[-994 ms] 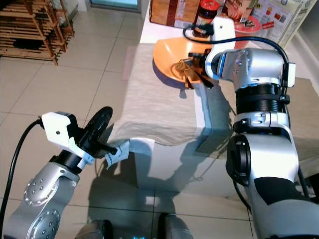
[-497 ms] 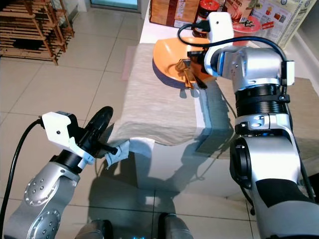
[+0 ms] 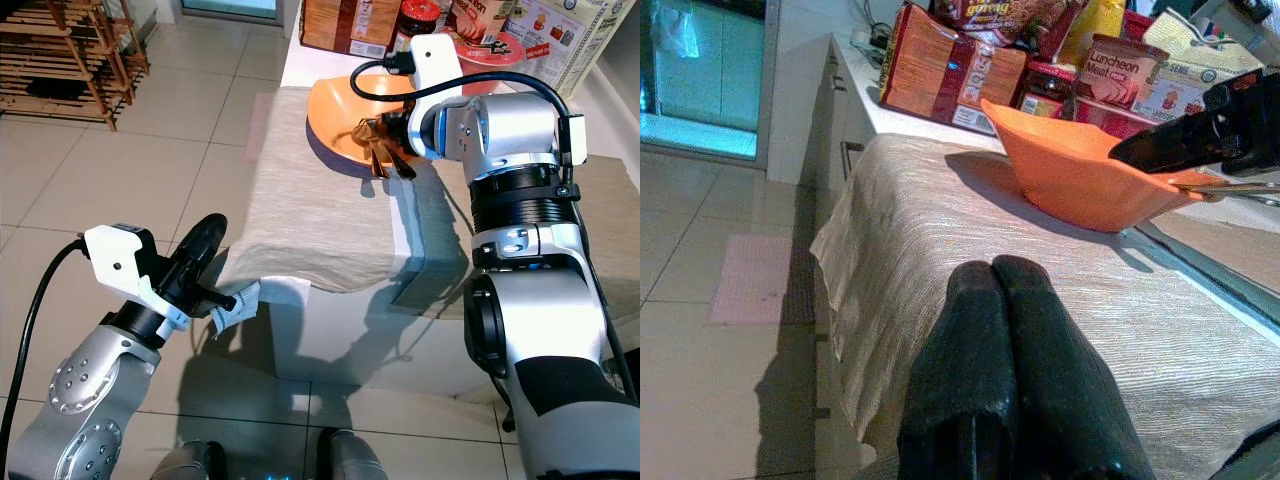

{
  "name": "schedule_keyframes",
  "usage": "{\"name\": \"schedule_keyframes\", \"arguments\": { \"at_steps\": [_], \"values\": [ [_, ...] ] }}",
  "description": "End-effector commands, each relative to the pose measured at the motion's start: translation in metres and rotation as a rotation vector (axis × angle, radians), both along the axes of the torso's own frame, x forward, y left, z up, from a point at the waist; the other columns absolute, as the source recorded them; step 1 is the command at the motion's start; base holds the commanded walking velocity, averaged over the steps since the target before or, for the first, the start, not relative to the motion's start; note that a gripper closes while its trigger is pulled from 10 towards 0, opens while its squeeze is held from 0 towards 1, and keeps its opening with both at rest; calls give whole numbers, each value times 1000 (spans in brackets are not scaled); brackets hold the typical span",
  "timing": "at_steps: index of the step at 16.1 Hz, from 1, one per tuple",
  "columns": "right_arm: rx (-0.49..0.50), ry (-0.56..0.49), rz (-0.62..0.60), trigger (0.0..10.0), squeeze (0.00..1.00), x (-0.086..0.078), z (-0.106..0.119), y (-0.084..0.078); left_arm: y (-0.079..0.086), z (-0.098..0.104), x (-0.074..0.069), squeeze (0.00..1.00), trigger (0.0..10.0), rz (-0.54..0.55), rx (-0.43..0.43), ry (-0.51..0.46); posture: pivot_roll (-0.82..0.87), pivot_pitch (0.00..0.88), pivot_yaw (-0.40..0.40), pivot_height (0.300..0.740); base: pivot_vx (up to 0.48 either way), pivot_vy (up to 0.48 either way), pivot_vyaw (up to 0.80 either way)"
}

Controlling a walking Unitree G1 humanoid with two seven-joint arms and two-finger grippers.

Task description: Setting the table

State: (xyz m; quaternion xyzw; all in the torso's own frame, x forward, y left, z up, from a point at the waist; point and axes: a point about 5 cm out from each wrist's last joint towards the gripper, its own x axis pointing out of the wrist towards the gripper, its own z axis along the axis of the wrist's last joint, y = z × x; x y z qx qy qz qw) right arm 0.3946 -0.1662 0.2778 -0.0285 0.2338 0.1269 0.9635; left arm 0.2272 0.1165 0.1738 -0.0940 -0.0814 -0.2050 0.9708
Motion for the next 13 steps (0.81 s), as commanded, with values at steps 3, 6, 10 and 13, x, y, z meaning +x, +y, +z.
{"name": "schedule_keyframes", "arguments": {
  "at_steps": [3,6,10,13],
  "values": [
    [16,57,-10,10000,1000,0,-6,1,-3,-2,-3,0,10000,-12,-1,10,-76,171,-70,740,0,0,0],
    [53,95,-4,10000,0,0,-6,8,-4,-2,-4,0,10000,-13,-3,11,-77,176,-75,740,0,0,0],
    [66,102,-31,0,0,2,-9,5,-5,-2,-5,0,10000,-10,-6,14,-76,180,-79,740,0,0,0],
    [70,108,-44,0,0,2,-11,4,-5,-2,-5,0,10000,-10,-7,16,-77,180,-77,740,0,0,0]
  ]
}}
